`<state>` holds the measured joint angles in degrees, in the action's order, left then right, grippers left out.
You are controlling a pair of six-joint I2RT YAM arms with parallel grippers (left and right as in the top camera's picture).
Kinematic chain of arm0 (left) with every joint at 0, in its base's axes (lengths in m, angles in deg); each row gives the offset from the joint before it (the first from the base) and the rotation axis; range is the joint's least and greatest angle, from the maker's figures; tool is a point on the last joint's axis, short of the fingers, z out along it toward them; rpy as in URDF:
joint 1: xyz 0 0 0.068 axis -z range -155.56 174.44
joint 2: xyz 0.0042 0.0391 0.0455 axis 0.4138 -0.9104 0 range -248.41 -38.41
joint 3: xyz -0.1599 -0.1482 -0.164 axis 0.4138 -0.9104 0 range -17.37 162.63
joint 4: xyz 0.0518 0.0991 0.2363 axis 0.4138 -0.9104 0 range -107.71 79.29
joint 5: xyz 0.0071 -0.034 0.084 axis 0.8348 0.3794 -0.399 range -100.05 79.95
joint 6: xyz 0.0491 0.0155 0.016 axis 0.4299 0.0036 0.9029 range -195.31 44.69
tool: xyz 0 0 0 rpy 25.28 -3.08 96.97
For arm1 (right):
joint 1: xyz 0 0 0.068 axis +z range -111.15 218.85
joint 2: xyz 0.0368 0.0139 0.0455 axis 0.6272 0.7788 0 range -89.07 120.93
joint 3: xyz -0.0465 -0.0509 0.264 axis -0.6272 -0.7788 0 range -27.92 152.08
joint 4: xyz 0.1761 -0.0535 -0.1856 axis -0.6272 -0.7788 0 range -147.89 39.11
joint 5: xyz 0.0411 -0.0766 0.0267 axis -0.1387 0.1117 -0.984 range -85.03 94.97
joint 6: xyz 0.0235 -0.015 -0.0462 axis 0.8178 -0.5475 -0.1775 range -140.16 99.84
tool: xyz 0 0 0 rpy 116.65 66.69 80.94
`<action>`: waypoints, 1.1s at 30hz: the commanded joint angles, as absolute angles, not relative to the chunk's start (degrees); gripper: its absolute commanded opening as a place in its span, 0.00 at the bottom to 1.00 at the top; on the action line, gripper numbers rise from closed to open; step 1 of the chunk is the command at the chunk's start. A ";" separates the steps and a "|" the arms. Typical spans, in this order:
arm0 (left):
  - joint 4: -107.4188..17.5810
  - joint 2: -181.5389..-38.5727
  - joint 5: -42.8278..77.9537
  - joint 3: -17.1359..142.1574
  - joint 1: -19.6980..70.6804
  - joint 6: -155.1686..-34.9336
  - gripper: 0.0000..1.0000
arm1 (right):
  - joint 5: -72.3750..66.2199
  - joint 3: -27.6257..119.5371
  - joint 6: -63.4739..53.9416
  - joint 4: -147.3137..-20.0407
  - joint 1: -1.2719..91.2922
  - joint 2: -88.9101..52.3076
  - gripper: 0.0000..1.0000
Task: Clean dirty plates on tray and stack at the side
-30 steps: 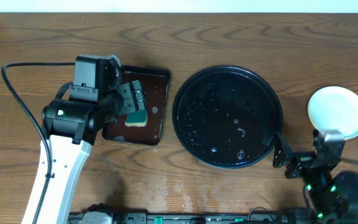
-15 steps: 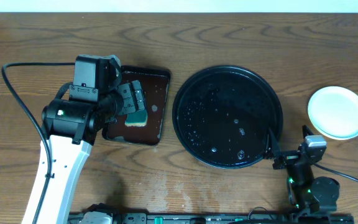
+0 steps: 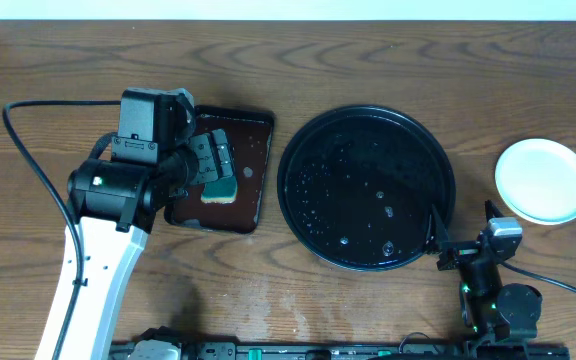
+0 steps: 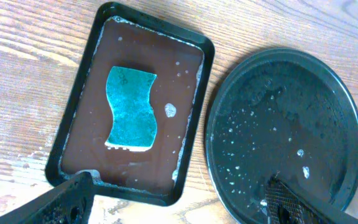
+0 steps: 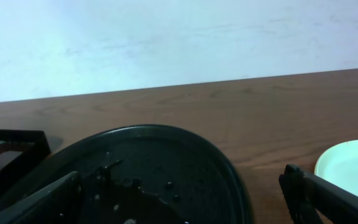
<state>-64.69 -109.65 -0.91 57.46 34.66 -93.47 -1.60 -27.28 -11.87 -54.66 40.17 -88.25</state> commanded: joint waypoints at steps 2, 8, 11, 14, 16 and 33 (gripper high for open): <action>-64.89 -109.74 -0.18 58.40 34.59 -93.34 0.88 | -1.08 -27.58 -12.53 -54.66 41.94 -86.11 0.99; -64.86 -108.69 -0.18 58.18 34.79 -93.34 0.88 | -1.08 -27.58 -12.55 -54.66 41.92 -84.08 0.99; -65.13 -108.30 -0.18 58.18 34.79 -93.31 0.88 | -1.08 -27.58 -12.55 -54.66 41.92 -83.64 0.99; -66.98 -106.46 -0.47 57.68 34.79 -93.29 0.88 | -1.08 -27.58 -12.55 -54.66 41.92 -83.60 0.99; -65.15 -103.27 -2.76 55.52 34.79 -93.31 0.88 | -1.08 -27.58 -12.55 -54.66 41.92 -83.60 0.99; -23.84 -60.21 -5.32 14.16 29.87 -87.72 0.89 | -1.08 -27.58 -12.55 -54.66 41.92 -83.58 0.99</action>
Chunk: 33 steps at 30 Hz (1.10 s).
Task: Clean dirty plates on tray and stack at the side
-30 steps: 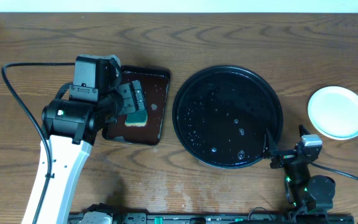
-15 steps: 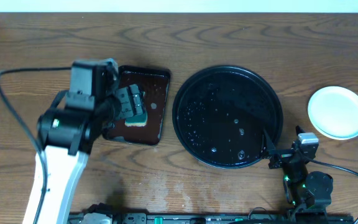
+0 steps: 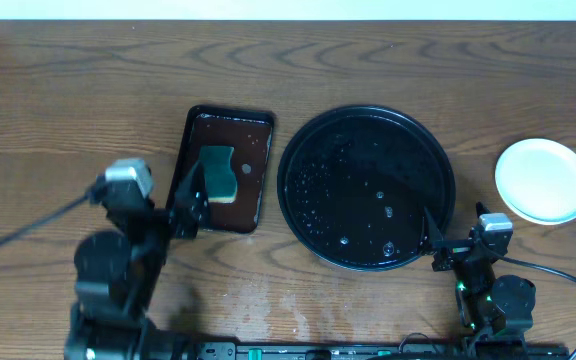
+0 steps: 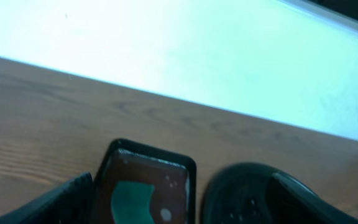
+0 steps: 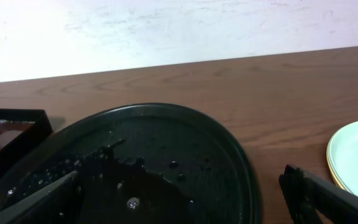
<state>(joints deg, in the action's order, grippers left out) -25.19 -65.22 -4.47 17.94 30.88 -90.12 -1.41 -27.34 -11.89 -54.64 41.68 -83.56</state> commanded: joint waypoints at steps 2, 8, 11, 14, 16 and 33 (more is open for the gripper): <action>-22.66 -55.62 -5.34 10.82 29.35 -86.82 0.89 | -1.08 -27.58 -12.53 -54.66 41.92 -83.58 0.99; -16.60 -43.01 -4.75 -0.13 27.56 -86.49 0.88 | -1.08 -27.58 -12.53 -54.66 41.92 -83.58 0.99; -12.65 -38.57 -3.46 -5.66 26.68 -86.49 0.88 | -1.08 -27.58 -12.55 -54.66 41.92 -83.58 0.99; -7.64 -38.49 -2.50 -9.99 26.49 -86.52 0.88 | -1.08 -27.58 -12.53 -54.66 41.92 -83.58 0.99; -4.49 -38.49 -2.57 -12.87 26.49 -86.49 0.88 | -1.08 -27.58 -12.55 -54.66 41.92 -83.58 0.99; -9.52 -38.75 -2.59 -17.14 26.49 -86.49 0.89 | -1.08 -27.58 -12.55 -54.66 41.92 -83.58 0.99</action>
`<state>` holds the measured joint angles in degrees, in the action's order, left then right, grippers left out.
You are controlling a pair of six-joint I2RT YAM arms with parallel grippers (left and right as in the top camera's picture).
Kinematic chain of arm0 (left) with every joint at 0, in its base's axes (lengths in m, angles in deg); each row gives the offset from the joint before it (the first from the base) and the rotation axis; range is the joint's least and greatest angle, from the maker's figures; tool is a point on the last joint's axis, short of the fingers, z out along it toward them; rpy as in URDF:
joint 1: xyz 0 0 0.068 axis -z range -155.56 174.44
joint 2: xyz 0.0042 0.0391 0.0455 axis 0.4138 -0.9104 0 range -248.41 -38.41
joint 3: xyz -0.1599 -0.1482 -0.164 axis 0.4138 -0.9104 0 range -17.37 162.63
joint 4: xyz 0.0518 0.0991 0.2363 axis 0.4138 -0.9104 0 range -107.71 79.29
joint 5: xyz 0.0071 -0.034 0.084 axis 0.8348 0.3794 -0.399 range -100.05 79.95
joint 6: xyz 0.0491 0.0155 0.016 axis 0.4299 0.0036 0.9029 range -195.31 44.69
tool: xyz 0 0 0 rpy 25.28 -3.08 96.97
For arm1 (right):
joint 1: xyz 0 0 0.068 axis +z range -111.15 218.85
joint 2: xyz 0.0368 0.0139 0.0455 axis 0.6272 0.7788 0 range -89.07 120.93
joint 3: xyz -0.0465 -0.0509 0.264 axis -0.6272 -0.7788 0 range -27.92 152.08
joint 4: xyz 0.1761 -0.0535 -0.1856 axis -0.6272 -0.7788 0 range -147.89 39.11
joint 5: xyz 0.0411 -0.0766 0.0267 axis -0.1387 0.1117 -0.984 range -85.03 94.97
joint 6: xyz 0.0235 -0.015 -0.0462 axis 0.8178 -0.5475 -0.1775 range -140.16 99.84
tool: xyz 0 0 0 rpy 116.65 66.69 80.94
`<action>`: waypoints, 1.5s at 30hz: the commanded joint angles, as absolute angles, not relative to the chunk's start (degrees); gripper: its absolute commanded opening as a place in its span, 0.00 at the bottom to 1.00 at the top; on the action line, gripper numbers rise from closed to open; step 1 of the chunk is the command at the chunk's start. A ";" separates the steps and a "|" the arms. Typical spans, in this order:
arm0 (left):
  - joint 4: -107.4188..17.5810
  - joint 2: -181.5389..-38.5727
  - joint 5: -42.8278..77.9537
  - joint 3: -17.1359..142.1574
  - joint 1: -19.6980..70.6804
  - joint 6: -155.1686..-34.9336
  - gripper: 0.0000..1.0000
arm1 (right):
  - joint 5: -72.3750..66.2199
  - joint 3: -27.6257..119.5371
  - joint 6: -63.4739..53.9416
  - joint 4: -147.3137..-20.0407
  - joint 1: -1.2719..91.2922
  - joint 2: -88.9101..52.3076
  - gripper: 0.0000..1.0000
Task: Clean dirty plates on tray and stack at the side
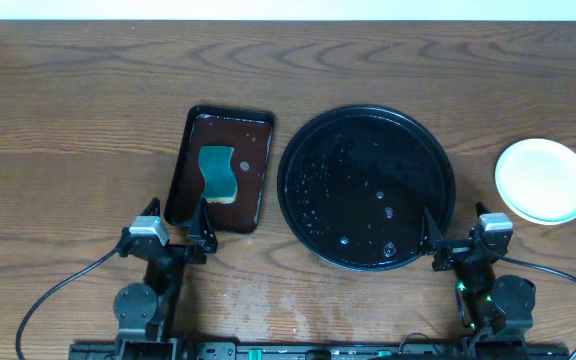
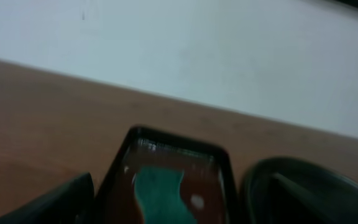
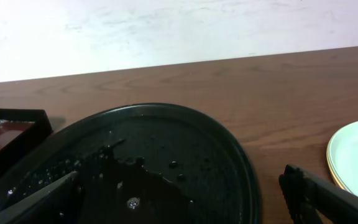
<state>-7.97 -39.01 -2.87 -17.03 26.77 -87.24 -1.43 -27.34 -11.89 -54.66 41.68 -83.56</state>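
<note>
A round black tray (image 1: 368,130) with water droplets on it lies mid-table and carries no plate. A white plate (image 1: 543,180) rests on the wood at the far right, and its rim (image 3: 356,162) shows in the right wrist view. My left gripper (image 1: 176,228) is low at the front left. It is open and empty, with its fingers (image 2: 61,202) spread. My right gripper (image 1: 458,235) stands at the tray's front right rim, also open and empty, with its fingers (image 3: 328,196) wide apart.
A small rectangular black tray (image 1: 186,150) holding brown liquid and a teal sponge (image 1: 217,171) sits left of the round tray, just ahead of the left gripper. The sponge (image 2: 160,196) shows blurred in the left wrist view. Bare wood spans the back.
My left arm has dropped back from beside the sponge tray to a low spot at the table's front edge, still open. The right arm, plate and trays are unchanged.
My left gripper first hung open right above the sponge tray, with the sponge lying in it. Then the arm was back towards the front left. Now it is folded low at the front edge. The right gripper stayed open by the round tray throughout.
</note>
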 commanded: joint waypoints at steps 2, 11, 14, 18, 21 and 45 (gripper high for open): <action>-13.26 -38.75 -2.59 -17.14 26.49 -86.49 0.89 | -1.08 -27.58 -12.53 -54.66 41.92 -83.58 0.99; -14.13 -39.64 -2.76 -17.09 26.49 -86.49 0.89 | -1.08 -27.58 -12.55 -54.66 41.92 -83.58 0.99; -14.13 -39.77 -2.76 -17.09 26.49 -86.49 0.89 | 1.15 -27.58 -14.58 -54.79 41.79 -83.58 0.99; -14.13 -39.77 -2.76 -17.09 26.49 -86.49 0.89 | 6.03 -27.58 -17.68 -54.97 41.13 -84.67 0.99; -14.16 -39.77 -2.76 -17.09 26.49 -86.49 0.89 | 6.03 -27.58 -17.68 -54.99 41.13 -86.99 0.99; -14.16 -39.77 -2.76 -17.09 26.49 -86.49 0.89 | 6.86 -27.60 -17.68 -54.92 40.98 -88.80 0.99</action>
